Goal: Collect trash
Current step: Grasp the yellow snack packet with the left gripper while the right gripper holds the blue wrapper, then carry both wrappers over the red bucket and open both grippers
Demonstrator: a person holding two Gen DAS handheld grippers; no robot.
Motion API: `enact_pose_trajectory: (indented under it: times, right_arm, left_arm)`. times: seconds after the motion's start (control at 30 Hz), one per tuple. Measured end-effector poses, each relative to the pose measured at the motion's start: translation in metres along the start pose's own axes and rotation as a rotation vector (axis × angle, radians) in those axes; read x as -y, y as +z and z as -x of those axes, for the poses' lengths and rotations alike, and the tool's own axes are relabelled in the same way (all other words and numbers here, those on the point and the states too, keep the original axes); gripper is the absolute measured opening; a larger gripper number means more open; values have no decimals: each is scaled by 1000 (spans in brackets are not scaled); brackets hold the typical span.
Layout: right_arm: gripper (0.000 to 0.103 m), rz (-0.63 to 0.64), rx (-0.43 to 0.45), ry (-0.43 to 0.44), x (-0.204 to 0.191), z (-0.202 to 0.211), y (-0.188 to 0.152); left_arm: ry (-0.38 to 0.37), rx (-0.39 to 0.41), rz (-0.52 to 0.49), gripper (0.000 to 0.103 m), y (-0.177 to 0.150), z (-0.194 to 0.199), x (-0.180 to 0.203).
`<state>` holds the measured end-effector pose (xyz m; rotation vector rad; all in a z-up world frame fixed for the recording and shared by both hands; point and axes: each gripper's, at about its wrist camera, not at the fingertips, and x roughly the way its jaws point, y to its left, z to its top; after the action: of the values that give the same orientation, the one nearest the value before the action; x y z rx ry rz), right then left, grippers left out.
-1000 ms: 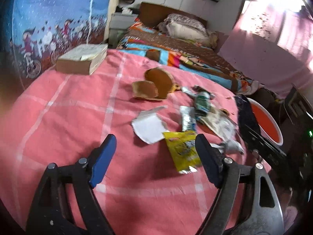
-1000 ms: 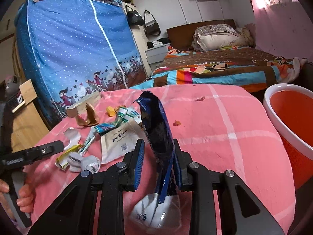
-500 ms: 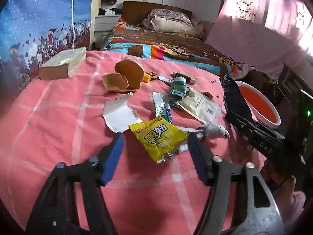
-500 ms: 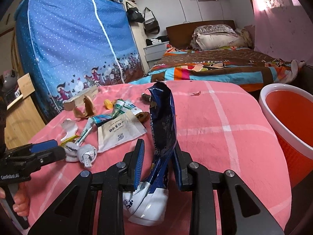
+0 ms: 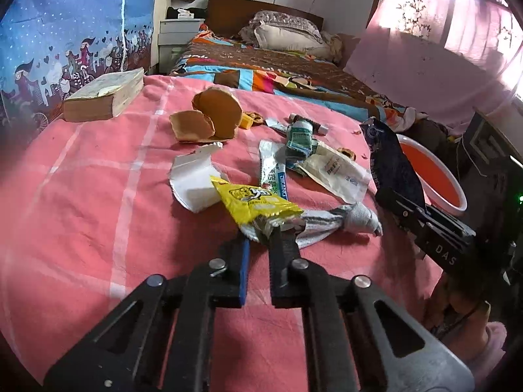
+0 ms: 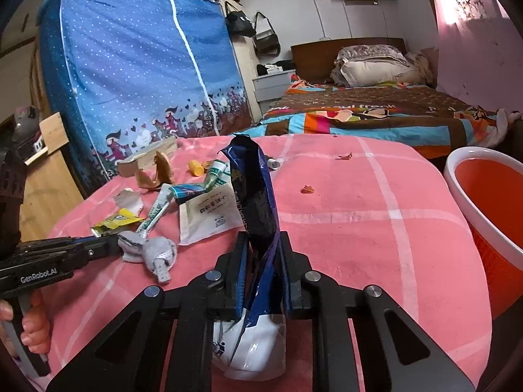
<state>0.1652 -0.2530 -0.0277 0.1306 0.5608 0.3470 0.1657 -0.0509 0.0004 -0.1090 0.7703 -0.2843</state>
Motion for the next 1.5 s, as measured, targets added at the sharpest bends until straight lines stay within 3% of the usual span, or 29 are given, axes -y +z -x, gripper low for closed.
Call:
enact_pose_trajectory:
  times: [0.17,0.5,0.67,0.9,1.07,1.3,1.5]
  right_arm:
    - [14,20,27,0,-4,5,-1]
    - [14,50,35,-7,-11,4,-3]
    - [12,52,80,5,-12,12,-2]
    - [12,74,242,12,-17,41,21]
    - [12,100,384,-18,-12,65,53]
    - [12,71,544,-156,34,98,90]
    - [13,-12,575,-335,92,116,86]
  left_arm:
    - [21,34,12,6,0,3,-1]
    - [56,97,-11,4,-3,10,3]
    - [47,155,-33,4,-3,19,8]
    - [-31,284,-41,4,17,35,24]
    - [-67,404,-104,4,44,39,55]
    - [-163,506,-213,4,87,27,114]
    - [-286,440,-314,4,105,-10,182]
